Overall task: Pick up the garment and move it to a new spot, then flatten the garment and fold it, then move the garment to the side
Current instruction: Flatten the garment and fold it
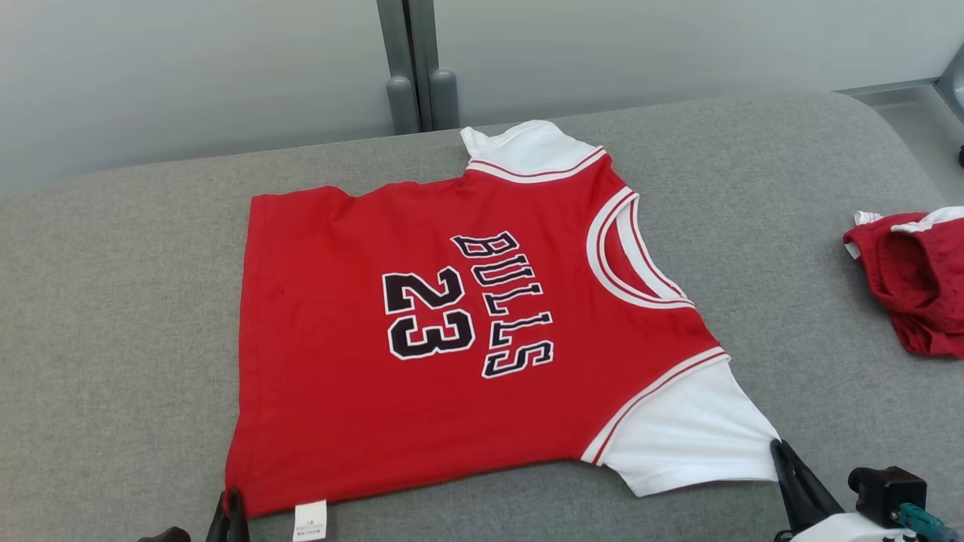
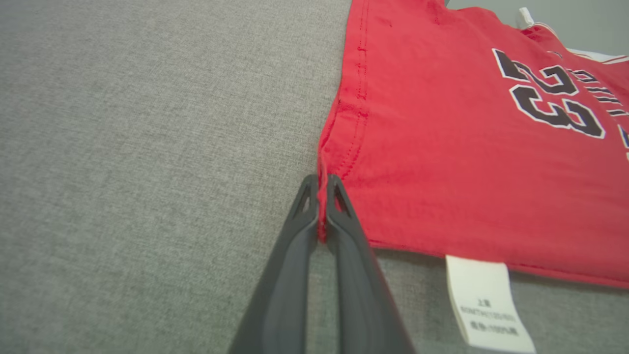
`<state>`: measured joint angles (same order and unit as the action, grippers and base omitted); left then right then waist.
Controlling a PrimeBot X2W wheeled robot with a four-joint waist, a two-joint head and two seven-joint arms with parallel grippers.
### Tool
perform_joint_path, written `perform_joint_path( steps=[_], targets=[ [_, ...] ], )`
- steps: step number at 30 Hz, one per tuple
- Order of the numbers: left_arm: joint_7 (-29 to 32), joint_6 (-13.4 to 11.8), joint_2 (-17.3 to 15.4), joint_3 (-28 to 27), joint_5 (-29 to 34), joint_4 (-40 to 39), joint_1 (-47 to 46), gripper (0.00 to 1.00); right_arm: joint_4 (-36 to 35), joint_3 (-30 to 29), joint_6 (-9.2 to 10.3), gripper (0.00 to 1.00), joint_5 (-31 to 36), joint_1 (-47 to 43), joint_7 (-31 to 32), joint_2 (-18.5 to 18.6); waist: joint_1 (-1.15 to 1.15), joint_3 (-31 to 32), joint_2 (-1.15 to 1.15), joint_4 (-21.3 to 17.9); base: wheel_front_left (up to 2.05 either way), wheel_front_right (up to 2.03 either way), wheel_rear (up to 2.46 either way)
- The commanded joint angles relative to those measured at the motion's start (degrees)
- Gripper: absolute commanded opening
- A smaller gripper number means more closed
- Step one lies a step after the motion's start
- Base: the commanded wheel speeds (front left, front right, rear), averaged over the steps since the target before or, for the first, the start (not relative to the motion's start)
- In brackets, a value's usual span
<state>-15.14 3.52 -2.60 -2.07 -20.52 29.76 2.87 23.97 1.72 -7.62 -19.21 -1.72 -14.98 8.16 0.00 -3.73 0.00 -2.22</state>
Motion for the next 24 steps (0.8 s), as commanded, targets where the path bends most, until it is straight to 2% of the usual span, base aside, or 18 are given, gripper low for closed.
perform_joint_path(
  steps=[1,7,12,24],
  targets=[
    [0.03,-0.42,-0.61,-0.07,0.4,-0.95,0.92,0.0,-0.54,-0.78,0.25,0.0,-0.72,-0.96,-0.27,0.44,0.0,0.34,0.0,0.45,0.0,0.0,0.0],
    [0.03,-0.66,-0.53,1.87,1.37,-5.94,-1.76,0.0,-3.91,-1.19,0.21,0.0,-1.54,2.07,-0.26,-0.61,0.0,-1.42,0.0,0.87,0.0,0.0,0.0],
    [0.03,-1.01,-0.52,3.48,1.5,-7.6,-6.69,0.0,-4.86,-0.96,0.19,0.0,-1.64,8.76,-0.26,-1.27,0.0,-4.36,0.0,1.24,0.0,0.0,0.0],
    [0.03,-2.3,-0.51,4.79,1.92,-1.54,-20.46,0.0,2.83,1.29,0.19,0.0,1.36,28.0,-0.26,-0.78,0.0,-11.43,0.0,1.63,0.0,0.0,0.0]
  ],
)
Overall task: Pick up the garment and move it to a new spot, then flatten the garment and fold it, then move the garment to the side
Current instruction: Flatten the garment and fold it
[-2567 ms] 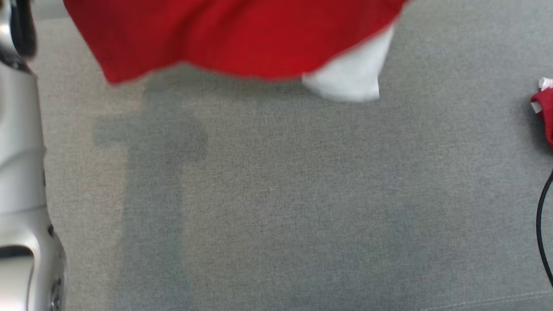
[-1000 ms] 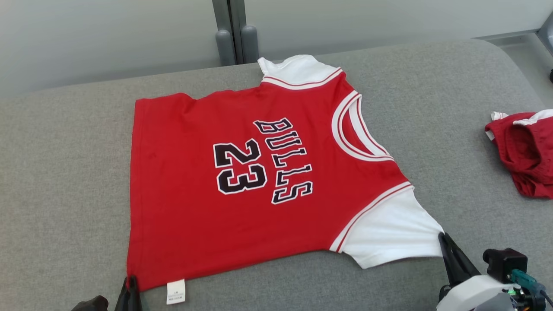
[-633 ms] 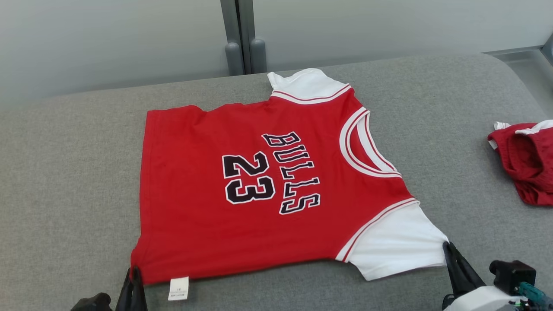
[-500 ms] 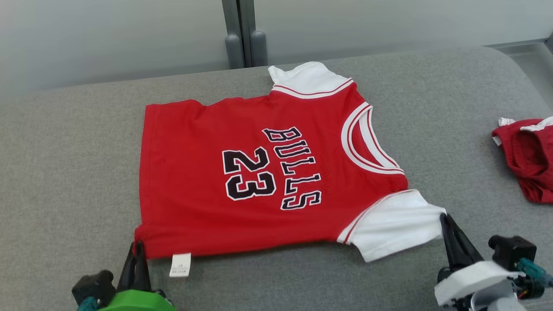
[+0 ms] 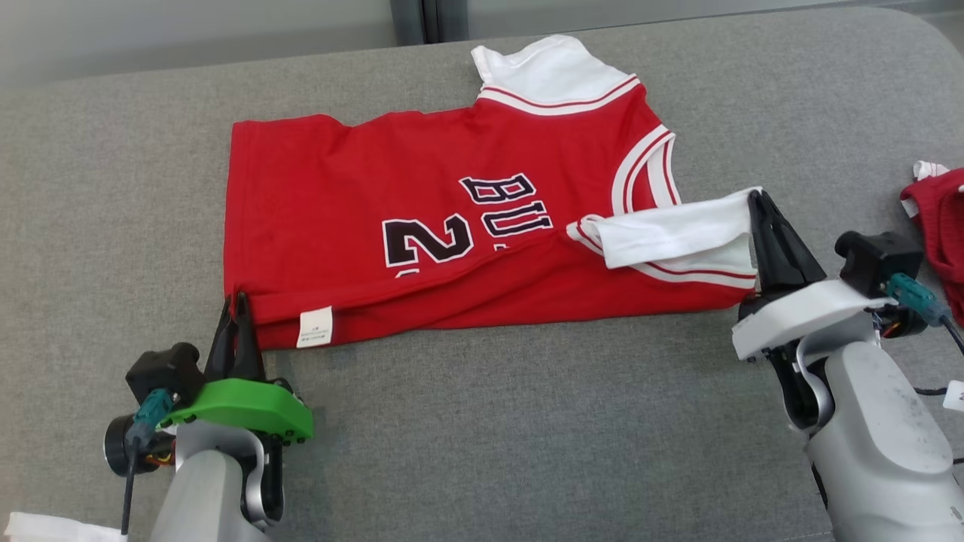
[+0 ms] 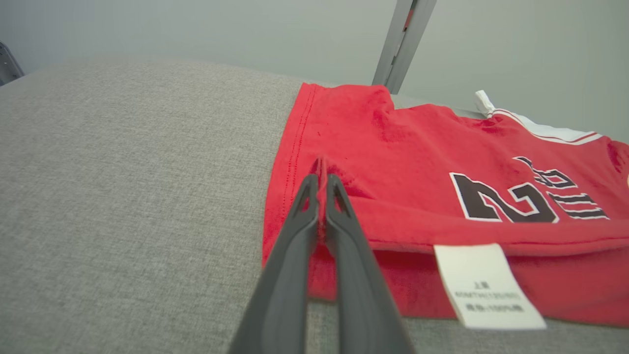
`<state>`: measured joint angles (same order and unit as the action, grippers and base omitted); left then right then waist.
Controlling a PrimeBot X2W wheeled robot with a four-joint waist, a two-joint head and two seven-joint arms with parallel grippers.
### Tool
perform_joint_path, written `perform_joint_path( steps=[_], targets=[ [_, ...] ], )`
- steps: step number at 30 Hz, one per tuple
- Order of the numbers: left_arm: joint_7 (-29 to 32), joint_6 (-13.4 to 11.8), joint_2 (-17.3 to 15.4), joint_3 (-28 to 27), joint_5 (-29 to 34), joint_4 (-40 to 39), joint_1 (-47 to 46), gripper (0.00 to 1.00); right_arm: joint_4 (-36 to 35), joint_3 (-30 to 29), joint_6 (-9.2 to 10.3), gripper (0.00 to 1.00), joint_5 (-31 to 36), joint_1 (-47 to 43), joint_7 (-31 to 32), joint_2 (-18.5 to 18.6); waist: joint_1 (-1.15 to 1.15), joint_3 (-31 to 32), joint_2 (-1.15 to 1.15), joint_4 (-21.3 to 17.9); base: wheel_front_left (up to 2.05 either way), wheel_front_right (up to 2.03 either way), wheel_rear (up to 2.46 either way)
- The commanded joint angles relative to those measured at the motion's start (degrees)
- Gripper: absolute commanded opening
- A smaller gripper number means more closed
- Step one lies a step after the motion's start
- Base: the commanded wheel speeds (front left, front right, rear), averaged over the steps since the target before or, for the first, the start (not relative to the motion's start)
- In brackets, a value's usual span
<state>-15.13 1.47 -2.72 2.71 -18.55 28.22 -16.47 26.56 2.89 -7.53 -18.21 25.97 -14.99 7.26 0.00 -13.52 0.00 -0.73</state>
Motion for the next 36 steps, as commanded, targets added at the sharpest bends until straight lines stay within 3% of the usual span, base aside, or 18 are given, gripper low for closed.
perform_joint_path(
  steps=[1,18,19,20,21,22,30,36],
  targets=[
    [0.02,-0.4,-0.38,0.13,-0.08,0.71,-2.17,0.0,1.19,0.23,0.1,0.0,0.59,1.87,-0.25,-0.07,0.0,-2.14,0.0,0.14,0.0,0.0,0.0],
    [0.02,-2.82,-0.38,-0.17,-0.63,5.23,-10.53,0.0,9.58,-1.66,0.11,0.0,5.9,13.21,-0.25,-1.62,0.0,-6.06,0.0,1.02,0.0,0.0,0.0],
    [0.02,-3.08,-0.38,-0.39,-0.35,5.11,-10.72,0.0,9.34,-2.06,0.11,0.18,6.17,13.49,-0.25,-1.72,0.0,-6.08,0.0,1.04,0.0,0.0,0.0],
    [0.02,-3.3,-0.4,-0.62,-0.01,4.79,-10.83,0.23,8.83,-2.32,0.11,1.0,6.38,13.67,-0.25,-1.72,0.0,-6.09,0.0,1.04,0.0,0.0,0.0],
    [0.02,-3.54,-0.38,-0.84,-0.03,4.6,-10.75,0.84,8.44,-2.66,0.11,1.0,6.96,13.59,-0.26,-1.86,0.0,-6.07,0.0,1.02,0.0,0.0,0.0],
    [0.02,-3.84,-0.38,-1.25,0.3,4.02,-10.77,1.0,8.16,-2.97,0.11,1.0,7.24,13.44,-0.25,-1.96,0.0,-6.05,0.0,1.02,0.0,0.0,0.0],
    [0.03,-4.22,-0.37,-3.13,1.86,-1.61,-5.51,1.0,1.97,-4.82,0.1,1.0,11.06,6.82,-0.25,-2.84,0.0,-4.91,0.0,0.85,0.0,0.0,0.0],
    [0.04,-4.15,-0.37,-2.19,3.27,-1.24,-0.49,1.0,0.11,-5.04,0.1,1.0,12.2,-0.03,-0.25,-3.52,0.0,-3.46,0.0,0.5,0.0,0.0,0.0]
  ],
)
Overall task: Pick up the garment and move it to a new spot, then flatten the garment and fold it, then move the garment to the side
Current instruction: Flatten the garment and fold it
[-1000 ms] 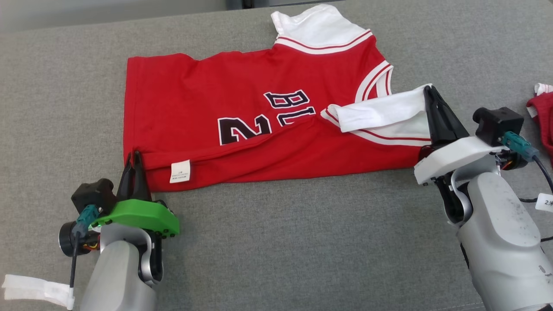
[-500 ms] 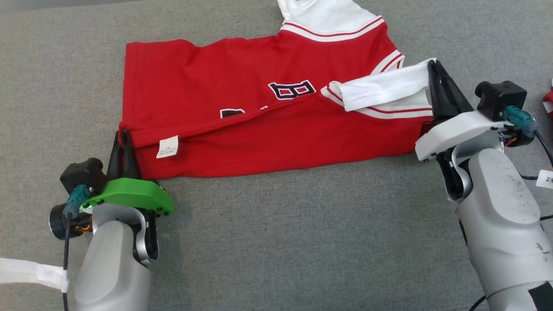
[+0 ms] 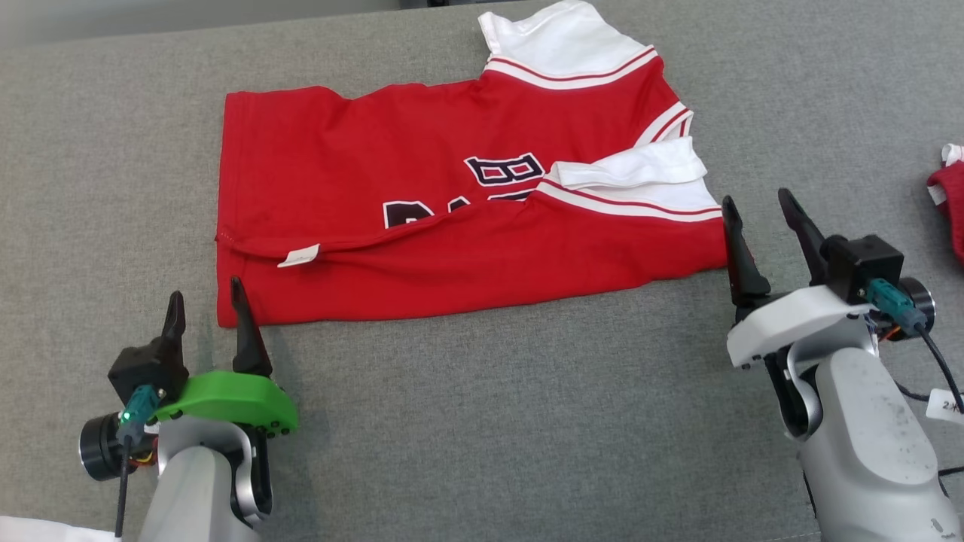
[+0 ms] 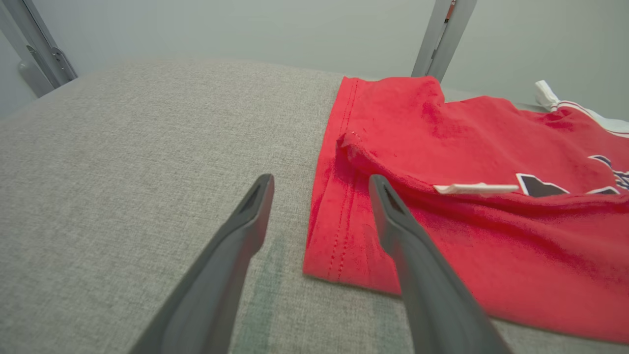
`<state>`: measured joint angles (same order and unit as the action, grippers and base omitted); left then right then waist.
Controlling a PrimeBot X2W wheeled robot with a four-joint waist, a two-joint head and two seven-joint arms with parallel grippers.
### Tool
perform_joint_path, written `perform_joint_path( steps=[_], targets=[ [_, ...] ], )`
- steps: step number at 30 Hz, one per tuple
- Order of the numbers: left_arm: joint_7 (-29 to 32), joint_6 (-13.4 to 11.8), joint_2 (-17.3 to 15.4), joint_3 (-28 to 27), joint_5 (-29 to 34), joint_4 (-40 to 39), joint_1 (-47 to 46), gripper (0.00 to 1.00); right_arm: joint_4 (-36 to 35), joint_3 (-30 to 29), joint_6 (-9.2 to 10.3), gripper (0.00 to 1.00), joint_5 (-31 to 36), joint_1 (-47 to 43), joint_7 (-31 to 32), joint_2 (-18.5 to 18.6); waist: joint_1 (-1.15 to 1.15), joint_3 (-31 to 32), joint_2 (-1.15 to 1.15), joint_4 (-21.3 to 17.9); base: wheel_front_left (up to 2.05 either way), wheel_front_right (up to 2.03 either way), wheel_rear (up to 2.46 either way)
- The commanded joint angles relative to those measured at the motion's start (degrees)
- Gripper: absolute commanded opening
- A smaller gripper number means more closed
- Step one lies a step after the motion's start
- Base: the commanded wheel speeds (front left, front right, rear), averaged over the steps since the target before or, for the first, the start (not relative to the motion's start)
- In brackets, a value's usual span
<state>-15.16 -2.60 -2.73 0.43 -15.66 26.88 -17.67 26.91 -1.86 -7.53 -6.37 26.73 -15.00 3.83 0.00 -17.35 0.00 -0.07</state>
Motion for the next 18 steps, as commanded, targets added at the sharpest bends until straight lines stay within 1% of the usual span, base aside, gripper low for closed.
perform_joint_path(
  steps=[1,4,8,15,18],
  targets=[
    [0.06,0.07,-0.35,0.24,0.84,0.16,1.25,1.0,-0.35,-0.48,0.1,1.0,0.26,-1.56,-0.24,-0.16,0.0,0.55,0.0,-0.22,0.0,0.0,0.0],
    [0.06,0.25,-0.37,-0.05,1.07,0.1,2.43,1.0,0.18,-0.62,0.1,1.0,0.4,-3.68,-0.23,-0.41,0.0,0.98,0.0,-0.43,0.0,0.0,0.0],
    [0.06,0.79,-0.39,-0.34,1.61,0.79,2.58,1.0,1.73,-0.72,0.1,1.0,0.47,-4.29,-0.23,-0.65,0.0,0.58,0.0,-0.6,0.0,0.0,0.0],
    [0.06,1.76,-0.36,-0.89,3.45,3.14,-0.94,1.0,3.51,-1.08,0.1,1.0,0.92,-1.16,-0.24,-0.81,0.0,-1.59,0.0,-0.46,0.0,0.0,0.0],
    [0.06,2.22,-0.35,-0.85,4.36,4.6,-2.25,1.0,6.0,-1.35,0.11,1.0,0.81,0.11,-0.24,-0.82,0.0,-2.12,0.0,-0.32,0.0,0.0,0.0]
  ],
)
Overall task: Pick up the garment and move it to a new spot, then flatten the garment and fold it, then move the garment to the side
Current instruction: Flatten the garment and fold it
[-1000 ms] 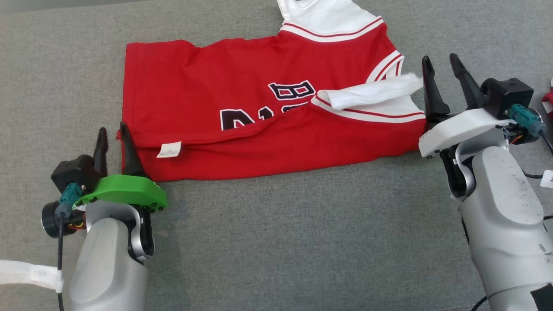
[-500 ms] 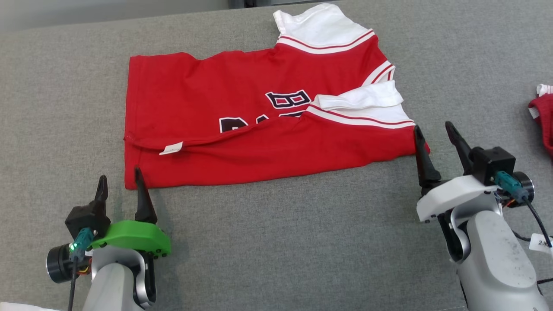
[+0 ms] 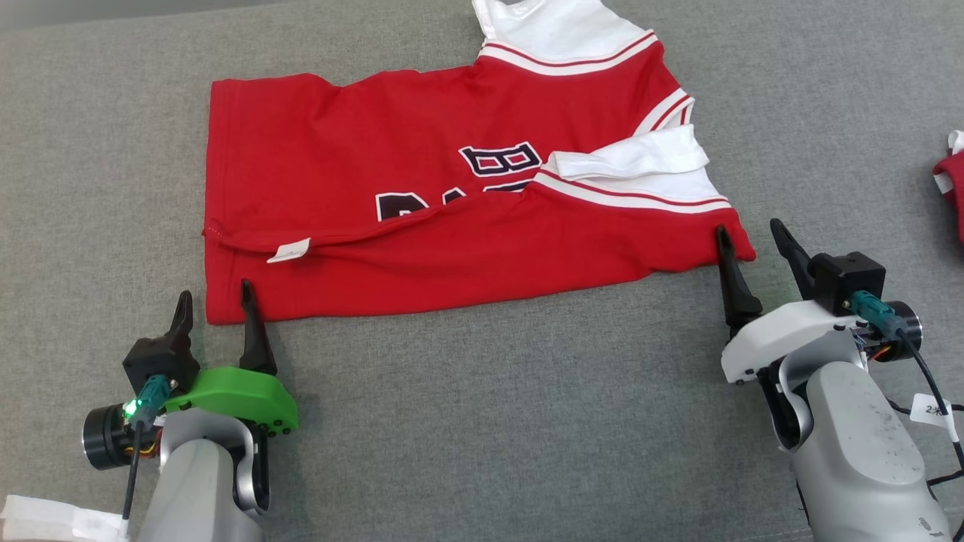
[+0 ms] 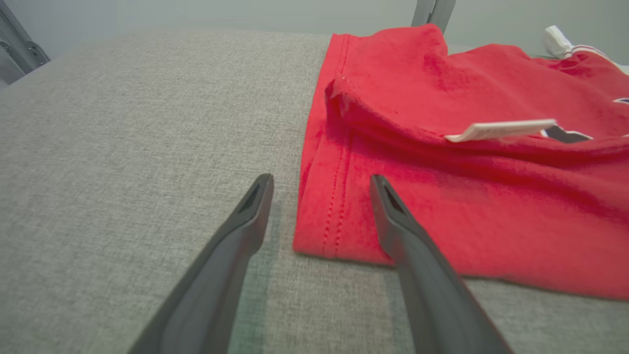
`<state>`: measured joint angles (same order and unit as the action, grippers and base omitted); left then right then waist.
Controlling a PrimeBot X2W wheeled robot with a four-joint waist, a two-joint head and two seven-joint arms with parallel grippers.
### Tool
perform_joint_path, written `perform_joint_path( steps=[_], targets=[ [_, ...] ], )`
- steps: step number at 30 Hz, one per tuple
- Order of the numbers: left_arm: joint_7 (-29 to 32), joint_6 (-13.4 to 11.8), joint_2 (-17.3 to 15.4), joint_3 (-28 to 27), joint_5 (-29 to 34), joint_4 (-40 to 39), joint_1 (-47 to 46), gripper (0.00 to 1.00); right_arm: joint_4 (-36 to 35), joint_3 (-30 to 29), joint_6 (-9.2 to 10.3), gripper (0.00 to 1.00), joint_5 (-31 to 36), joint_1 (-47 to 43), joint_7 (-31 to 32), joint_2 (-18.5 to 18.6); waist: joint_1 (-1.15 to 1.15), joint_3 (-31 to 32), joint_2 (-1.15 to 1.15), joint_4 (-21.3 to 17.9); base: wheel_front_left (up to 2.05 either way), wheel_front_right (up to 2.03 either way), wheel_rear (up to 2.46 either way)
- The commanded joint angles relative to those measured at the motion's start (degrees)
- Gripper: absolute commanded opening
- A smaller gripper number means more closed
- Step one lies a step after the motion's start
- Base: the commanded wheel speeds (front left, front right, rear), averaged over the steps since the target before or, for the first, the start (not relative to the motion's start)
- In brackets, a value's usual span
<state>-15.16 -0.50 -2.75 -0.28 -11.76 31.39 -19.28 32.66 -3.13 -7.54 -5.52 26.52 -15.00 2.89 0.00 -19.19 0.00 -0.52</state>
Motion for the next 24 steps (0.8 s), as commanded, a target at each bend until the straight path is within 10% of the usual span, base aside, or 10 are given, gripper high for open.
perform_joint_path(
  steps=[1,19,20,21,22,24],
  targets=[
    [0.06,0.21,-0.34,-0.17,0.4,0.45,-0.99,1.0,1.04,-0.05,0.11,1.0,0.14,0.76,-0.23,0.12,0.0,-0.39,0.0,0.17,0.0,0.0,0.0],
    [0.69,1.68,-0.2,0.23,-1.14,13.34,-4.18,1.0,6.25,1.74,0.11,1.0,1.24,0.33,0.17,0.06,0.0,-2.31,0.0,0.03,0.0,0.0,0.0],
    [0.79,2.26,-0.17,0.79,-1.64,15.4,-4.08,0.38,6.45,2.12,0.11,1.0,1.13,0.22,0.17,0.01,0.0,-2.23,0.0,0.02,0.0,0.0,0.0],
    [0.95,2.77,-0.09,1.29,-1.99,16.86,-4.14,0.0,6.99,2.52,0.11,0.47,0.8,0.02,0.18,-0.01,0.0,-2.15,0.0,0.04,0.0,0.0,0.0],
    [0.98,3.14,0.03,1.8,-2.26,18.06,-4.31,0.0,7.51,3.25,0.06,0.0,0.4,-0.13,0.24,-0.05,0.0,-2.04,0.0,0.09,0.0,0.0,0.0],
    [1.02,4.02,0.13,2.64,-2.79,19.99,-4.66,0.0,8.45,4.25,0.06,0.0,-0.42,-0.33,0.25,-0.2,0.0,-1.73,0.0,0.18,0.0,0.0,0.0]
  ],
)
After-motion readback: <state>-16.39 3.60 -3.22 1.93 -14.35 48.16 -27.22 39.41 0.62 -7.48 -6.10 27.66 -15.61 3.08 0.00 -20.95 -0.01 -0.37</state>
